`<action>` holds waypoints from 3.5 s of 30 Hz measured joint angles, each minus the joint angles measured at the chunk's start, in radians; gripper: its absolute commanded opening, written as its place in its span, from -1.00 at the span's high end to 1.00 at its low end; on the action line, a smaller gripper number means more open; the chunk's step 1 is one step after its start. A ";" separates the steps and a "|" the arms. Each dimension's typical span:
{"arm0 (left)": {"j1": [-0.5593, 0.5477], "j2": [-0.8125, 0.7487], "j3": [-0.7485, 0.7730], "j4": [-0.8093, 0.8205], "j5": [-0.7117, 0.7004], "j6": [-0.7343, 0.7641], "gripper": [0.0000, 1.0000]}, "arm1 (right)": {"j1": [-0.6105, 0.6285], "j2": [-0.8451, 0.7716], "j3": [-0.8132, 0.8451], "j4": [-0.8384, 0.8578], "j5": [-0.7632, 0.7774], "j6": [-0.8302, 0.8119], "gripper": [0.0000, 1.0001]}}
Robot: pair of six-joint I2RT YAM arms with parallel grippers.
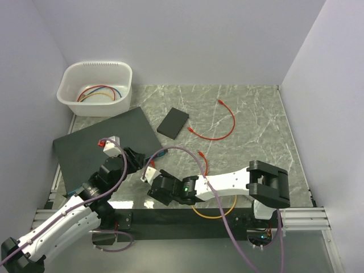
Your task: Insert the plug into the switch port
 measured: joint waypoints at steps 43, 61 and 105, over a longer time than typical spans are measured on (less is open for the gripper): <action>0.008 0.052 -0.062 0.303 0.352 0.022 0.00 | -0.233 -0.354 -0.214 0.277 -0.226 0.064 1.00; 0.003 0.154 -0.069 0.459 0.482 -0.019 0.12 | -0.240 -0.344 -0.213 0.280 -0.244 0.073 1.00; -0.043 0.229 -0.045 0.413 0.463 -0.040 0.99 | -0.278 -0.366 -0.184 0.245 -0.191 0.130 -0.08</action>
